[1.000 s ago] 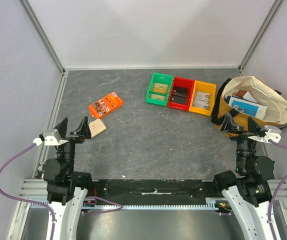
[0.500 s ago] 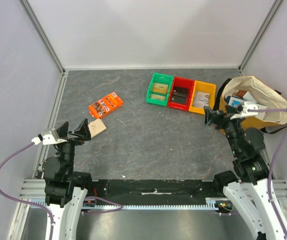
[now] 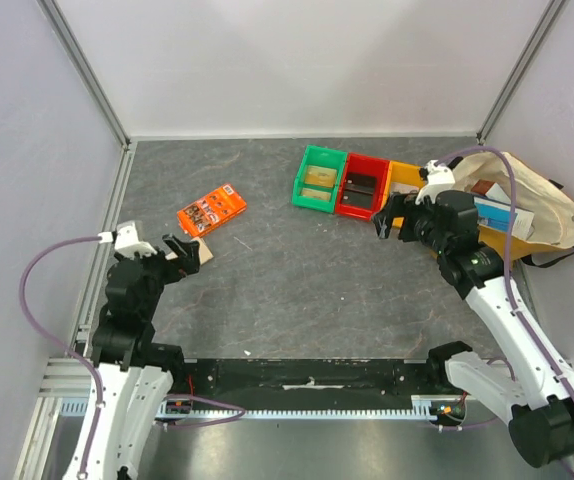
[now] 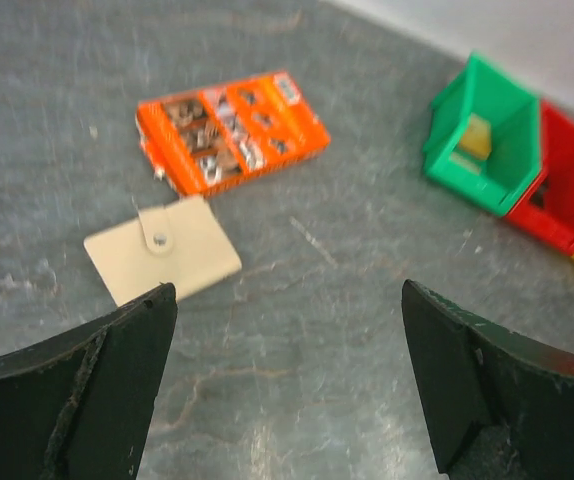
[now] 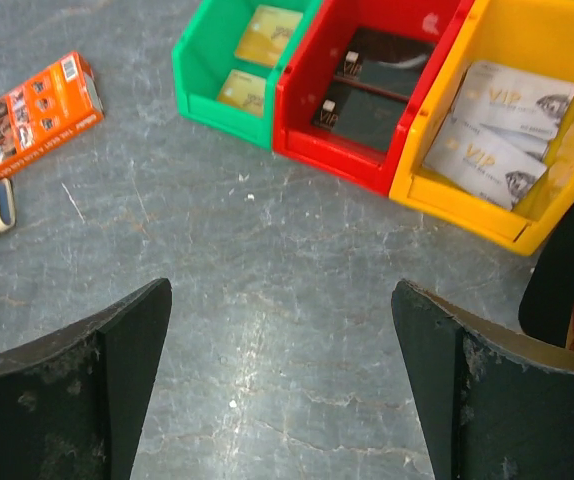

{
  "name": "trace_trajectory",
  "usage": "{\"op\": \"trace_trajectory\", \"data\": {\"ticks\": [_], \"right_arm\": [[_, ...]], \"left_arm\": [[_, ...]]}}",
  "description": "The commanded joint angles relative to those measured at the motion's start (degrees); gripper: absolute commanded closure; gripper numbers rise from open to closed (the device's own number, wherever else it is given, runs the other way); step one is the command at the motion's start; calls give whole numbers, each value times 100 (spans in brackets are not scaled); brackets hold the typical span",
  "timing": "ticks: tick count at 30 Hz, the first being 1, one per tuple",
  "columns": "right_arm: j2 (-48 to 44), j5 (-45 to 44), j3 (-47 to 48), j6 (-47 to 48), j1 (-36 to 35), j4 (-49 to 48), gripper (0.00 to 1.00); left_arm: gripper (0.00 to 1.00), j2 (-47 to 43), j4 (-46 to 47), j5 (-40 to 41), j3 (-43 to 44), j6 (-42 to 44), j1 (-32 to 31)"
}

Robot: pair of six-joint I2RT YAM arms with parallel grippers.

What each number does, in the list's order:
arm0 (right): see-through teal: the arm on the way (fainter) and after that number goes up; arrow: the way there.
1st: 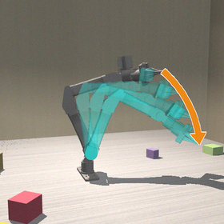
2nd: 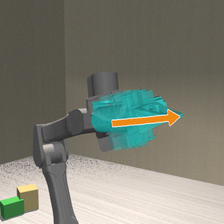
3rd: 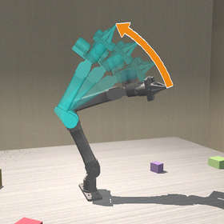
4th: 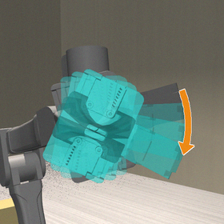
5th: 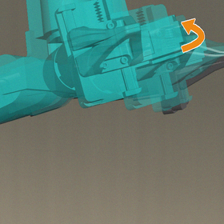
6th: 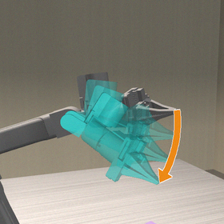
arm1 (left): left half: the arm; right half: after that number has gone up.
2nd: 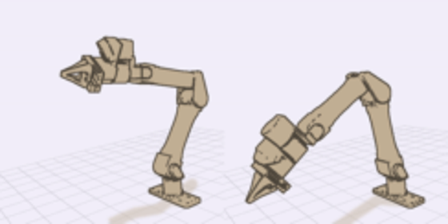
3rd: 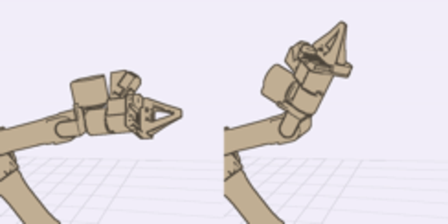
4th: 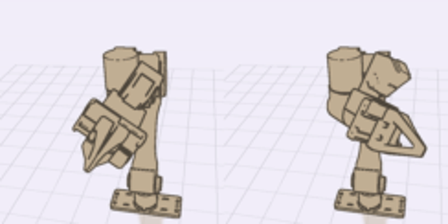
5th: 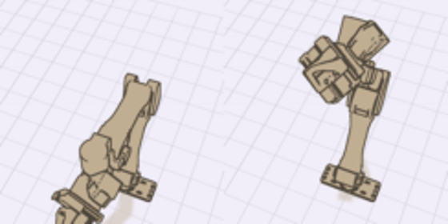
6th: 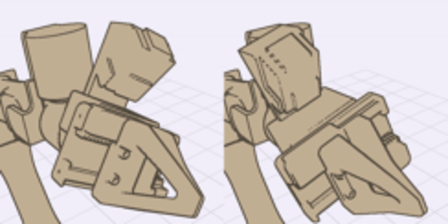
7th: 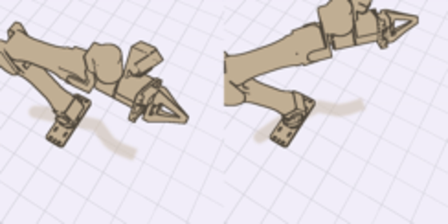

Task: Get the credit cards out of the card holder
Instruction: Move the card holder to the center of the board.

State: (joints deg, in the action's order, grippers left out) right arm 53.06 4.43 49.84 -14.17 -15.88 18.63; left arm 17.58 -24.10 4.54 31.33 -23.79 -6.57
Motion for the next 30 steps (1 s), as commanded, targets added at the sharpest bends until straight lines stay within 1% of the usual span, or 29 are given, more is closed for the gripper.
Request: {"op": "trace_trajectory", "data": {"ticks": [1,5,11,12,15,16,19,23,27,30], "right_arm": [[12,146,113,-121,-29,290,2],[-129,85,-18,-182,-152,281,2],[-348,111,-176,-130,-293,299,2],[-418,155,-212,-138,-310,299,2],[-550,208,-282,-112,-337,290,2],[-594,216,-308,-86,-346,299,2],[-709,155,-353,-24,-398,290,2],[-770,94,-405,2,-442,281,2],[-788,58,-405,20,-460,272,2],[-788,23,-414,29,-469,281,2]], "left_arm": [[1,1200,-525,-383,496,-223,-2],[1,2781,-728,-357,979,-91,-2],[1,4479,-316,222,1585,348,76],[1,4786,-237,241,1700,384,172],[1,5534,-26,-189,2008,314,646],[1,5728,123,-242,2035,331,813],[1,6369,502,-374,2131,506,1016],[2,7135,336,-252,2421,402,1271],[3,7399,335,-426,2413,393,1334],[3,7531,239,-1014,2421,472,1264]]}}
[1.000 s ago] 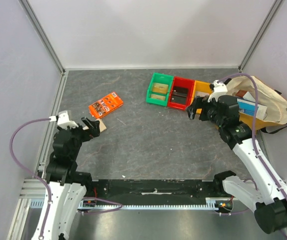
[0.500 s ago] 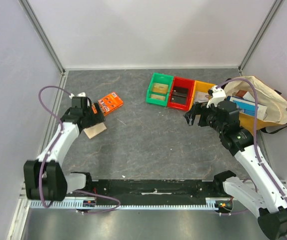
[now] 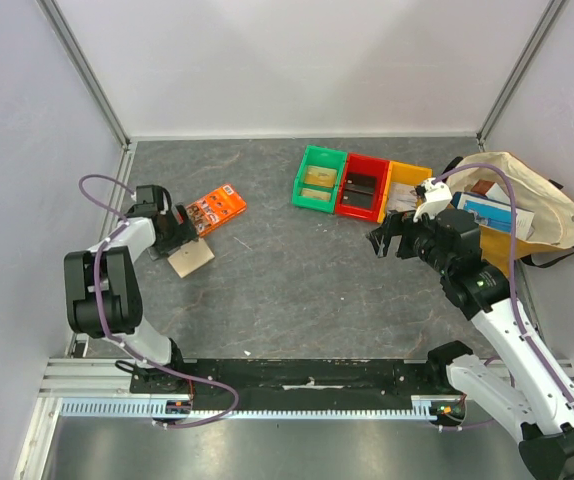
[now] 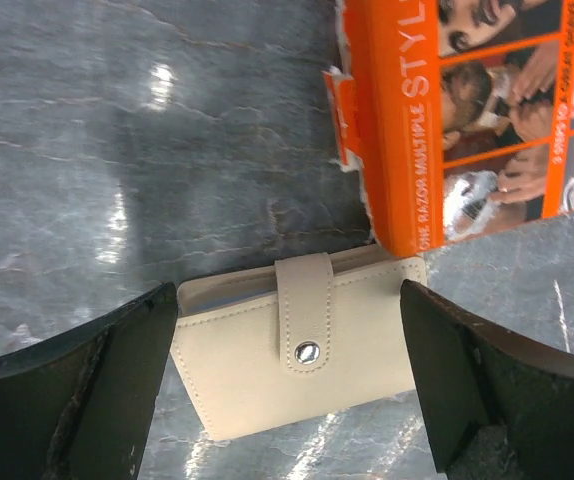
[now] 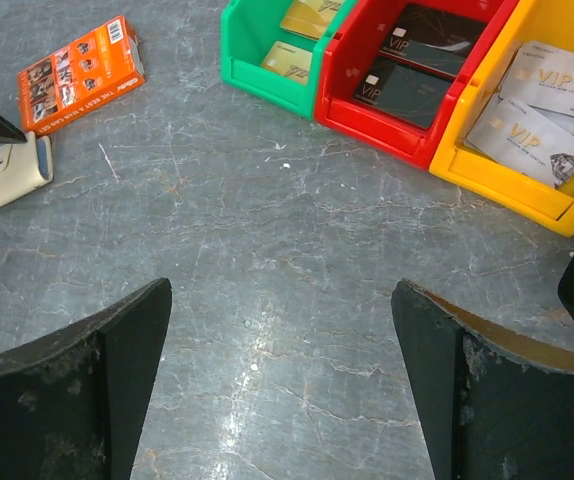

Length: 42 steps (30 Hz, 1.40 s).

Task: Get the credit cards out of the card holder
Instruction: Move the card holder to the center of the board.

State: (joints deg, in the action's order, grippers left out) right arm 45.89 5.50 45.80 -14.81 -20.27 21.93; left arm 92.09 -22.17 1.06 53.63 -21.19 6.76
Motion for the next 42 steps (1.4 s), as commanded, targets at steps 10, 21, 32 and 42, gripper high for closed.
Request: {"op": "trace_trajectory", "data": {"ticks": [10,21,32,42], "right_arm": [[-54,109,8,110,-29,-66,2],[148,856,-10,198,-108,-110,2],[754,1146,-203,-188,-486,-452,2],[1694,1086,-590,-1506,-1040,-1727,4]], "left_arm": [[3,-157,-121,-1450,201,1020,-1817],[3,-15,185,-2128,447,1435,-3840],[10,-1212,1374,271,-520,-771,-3867],[18,-456,1277,351,-274,-975,-3981]]}}
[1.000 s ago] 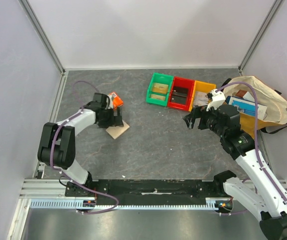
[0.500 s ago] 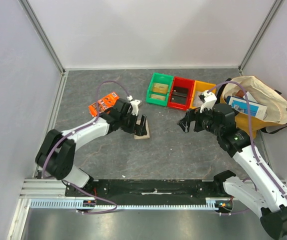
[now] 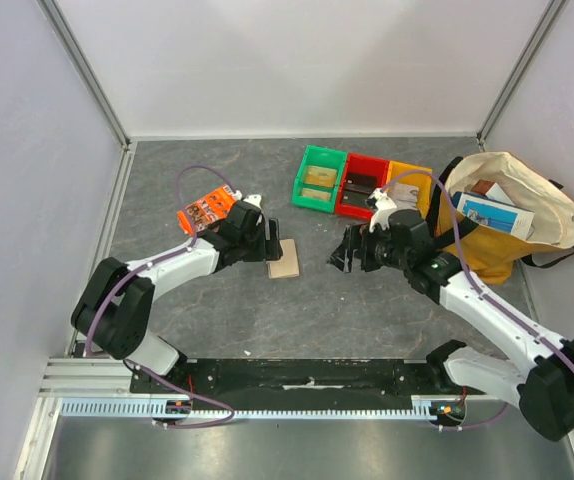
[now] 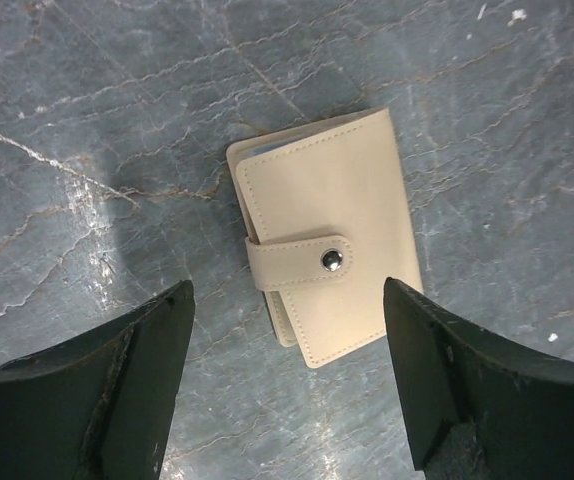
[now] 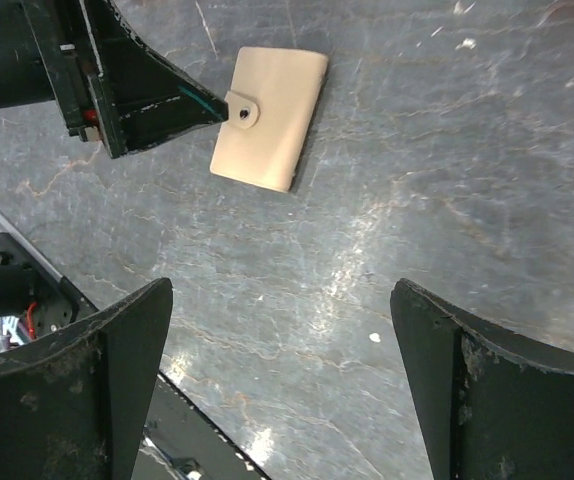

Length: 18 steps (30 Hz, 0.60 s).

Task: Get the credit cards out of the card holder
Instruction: Move the card holder to the center of the board, then open the card holder at the center of the board.

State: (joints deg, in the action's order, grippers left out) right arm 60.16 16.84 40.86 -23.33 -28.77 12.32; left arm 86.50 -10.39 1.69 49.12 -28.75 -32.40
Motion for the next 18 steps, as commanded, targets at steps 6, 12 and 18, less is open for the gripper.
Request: {"op": "trace_trajectory", "data": {"ticks": [6,12,18], "right_arm": [[1190,-181,-263,-1436,-436,-1757,18],[2314,-41,-333,-2017,-533,-2707,36],[3193,100,-290,-2289,-577,-3428,39]], "left_arm": [[20,297,20,191,177,-183,-108],[22,438,230,-11,106,-359,-135],[27,499,512,-108,-34,-561,-117]]}}
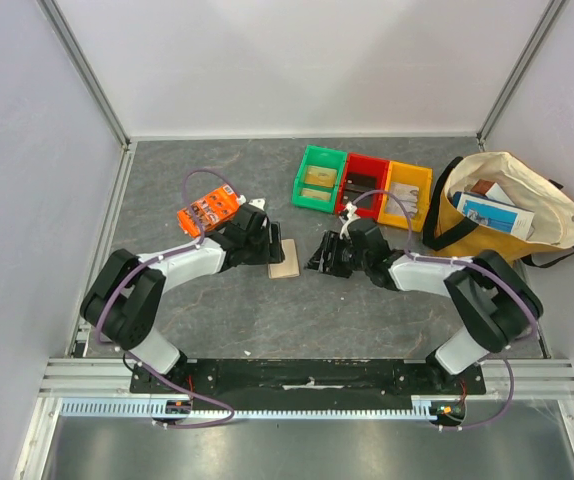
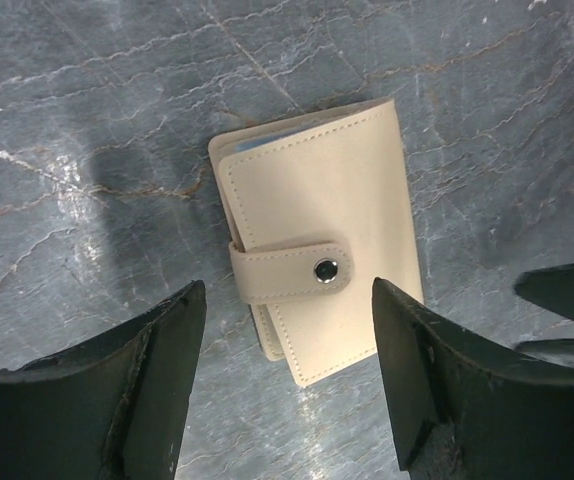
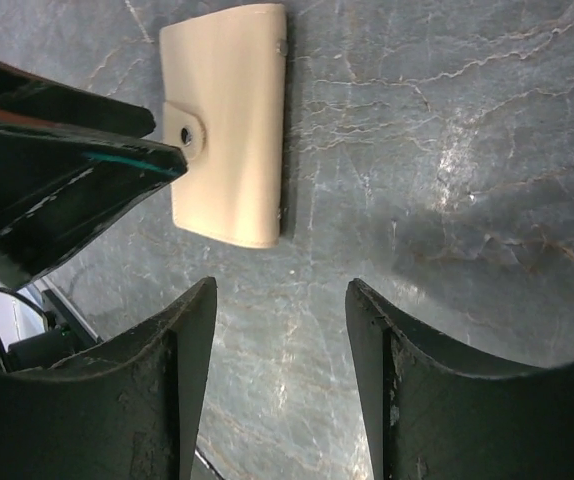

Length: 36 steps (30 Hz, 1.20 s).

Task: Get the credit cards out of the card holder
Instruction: Open the card holder at the center of the board.

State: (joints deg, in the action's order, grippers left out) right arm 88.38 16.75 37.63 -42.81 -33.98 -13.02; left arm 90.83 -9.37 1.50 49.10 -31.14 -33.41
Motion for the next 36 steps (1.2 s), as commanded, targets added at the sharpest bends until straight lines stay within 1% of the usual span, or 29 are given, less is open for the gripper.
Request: {"op": "trace_trajectory", "data": {"ticks": [1,9,10,13,16,17,18,20,21,23,24,26,27,30,31,36], "right_arm": [[521,144,78,-368,-56,-948,39],[1497,320,359,-457,-144,-1212,39],[1585,337,394,-457,-162,-1203,39],[1735,311,403,-465,-197,-1221,39],[1832,285,368,-465,-206,-1256,39],[1849,285,351,-457,-206,-1273,39],[1867,267,333,-439,-206,-1282,39],[1928,284,307,-404,-206,-1317,39],[1964,302,298,-395,-206,-1344,39],[2025,372,272,-378,-215,-1431,39],[2069,381,263,-369,-206,-1467,39],[2096,399,263,-255,-215,-1423,38],[2096,390,254,-185,-206,-1406,38],[2131,521,228,9,-206,-1440,38],[2157,609,210,18,-206,-1510,38],[2350,838,210,18,-206,-1774,39]], "left_arm": [[27,84,435,-97,-41,-340,-25],[30,207,629,-273,-155,-499,-25],[34,225,638,-264,-173,-507,-25],[36,260,673,-281,-234,-551,-25],[46,278,752,-325,-331,-613,-25],[48,260,778,-334,-383,-648,-17],[53,251,822,-352,-427,-674,-25],[55,216,892,-369,-506,-727,-17],[60,190,919,-404,-550,-771,-17],[62,146,1067,-501,-656,-867,-17],[67,111,1138,-545,-717,-929,-17],[69,58,1313,-633,-866,-1043,-8],[75,14,1367,-659,-937,-1105,1],[78,-135,1612,-791,-1174,-1307,19],[84,-196,1753,-861,-1262,-1368,27],[86,-469,2263,-1178,-1684,-1729,89]]}}
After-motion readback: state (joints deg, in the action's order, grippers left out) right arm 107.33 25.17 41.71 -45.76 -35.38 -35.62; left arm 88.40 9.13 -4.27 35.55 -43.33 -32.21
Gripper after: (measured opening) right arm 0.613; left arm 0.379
